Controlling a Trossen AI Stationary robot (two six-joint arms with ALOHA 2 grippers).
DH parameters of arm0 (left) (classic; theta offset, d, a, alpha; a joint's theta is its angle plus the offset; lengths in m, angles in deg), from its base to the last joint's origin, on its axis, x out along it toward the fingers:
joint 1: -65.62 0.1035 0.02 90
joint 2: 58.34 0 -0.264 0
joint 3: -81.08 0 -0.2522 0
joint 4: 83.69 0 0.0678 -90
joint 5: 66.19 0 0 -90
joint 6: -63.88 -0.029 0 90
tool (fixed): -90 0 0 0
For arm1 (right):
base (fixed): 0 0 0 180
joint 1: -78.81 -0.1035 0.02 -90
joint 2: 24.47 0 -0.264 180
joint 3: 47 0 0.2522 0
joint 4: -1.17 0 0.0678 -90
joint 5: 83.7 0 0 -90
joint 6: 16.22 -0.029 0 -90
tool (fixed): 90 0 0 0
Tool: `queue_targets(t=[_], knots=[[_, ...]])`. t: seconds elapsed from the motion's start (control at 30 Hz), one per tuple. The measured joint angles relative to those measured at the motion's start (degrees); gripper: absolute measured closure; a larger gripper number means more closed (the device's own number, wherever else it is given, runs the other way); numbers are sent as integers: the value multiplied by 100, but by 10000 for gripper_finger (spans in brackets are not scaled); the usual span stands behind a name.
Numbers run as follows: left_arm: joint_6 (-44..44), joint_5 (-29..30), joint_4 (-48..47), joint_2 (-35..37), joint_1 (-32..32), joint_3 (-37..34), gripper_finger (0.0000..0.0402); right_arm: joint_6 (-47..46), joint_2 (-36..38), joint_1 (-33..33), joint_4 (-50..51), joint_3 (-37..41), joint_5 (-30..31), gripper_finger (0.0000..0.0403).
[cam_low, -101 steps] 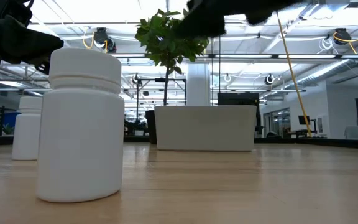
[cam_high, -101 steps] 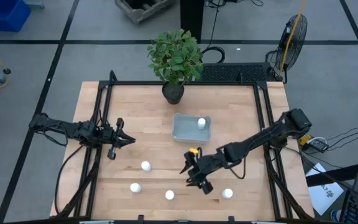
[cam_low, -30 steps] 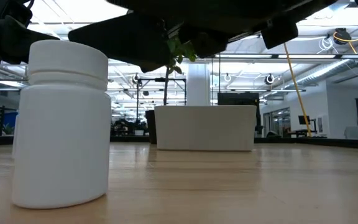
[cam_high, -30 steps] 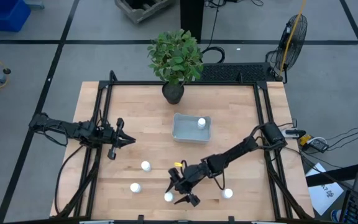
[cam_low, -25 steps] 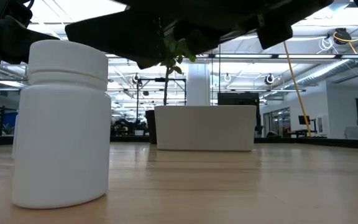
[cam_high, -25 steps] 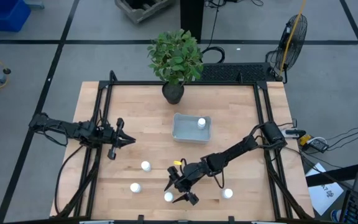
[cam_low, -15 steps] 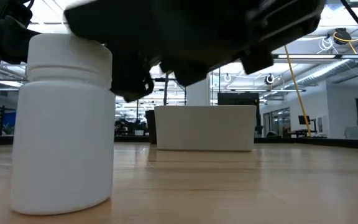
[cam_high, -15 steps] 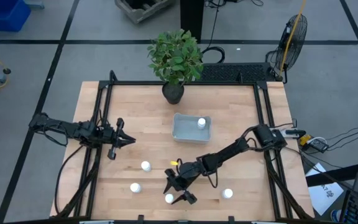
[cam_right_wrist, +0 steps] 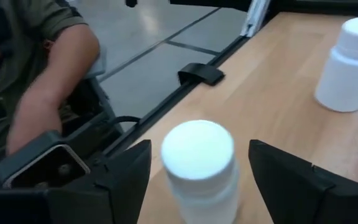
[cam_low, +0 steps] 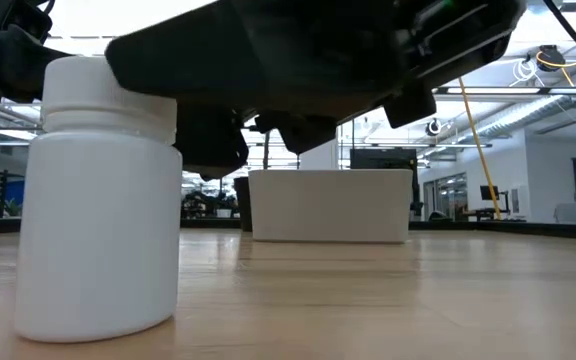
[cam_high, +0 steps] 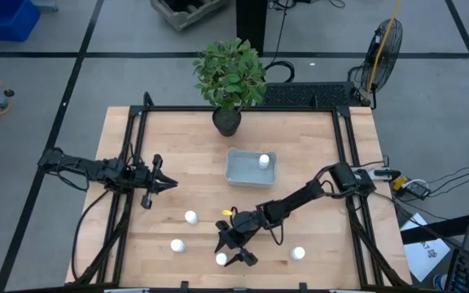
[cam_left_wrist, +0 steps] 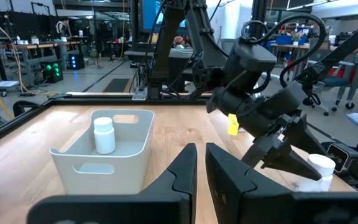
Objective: Pick and place pill bottles into a basket
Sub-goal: Put the white medicine bottle into the gray bin
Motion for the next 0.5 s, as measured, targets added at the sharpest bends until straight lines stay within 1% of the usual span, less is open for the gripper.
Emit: queue_targets(t=[0.27, 0.33, 0.5], knots=[[-1, 0, 0, 0, 1, 0, 364, -36, -4, -1, 44, 0, -18, 193], [1, -1, -1, 0, 1, 0, 364, -33, -4, -1, 75, 0, -122, 206], [0, -1, -1, 0, 1, 0, 364, -6, -4, 2, 100, -7, -135, 254]])
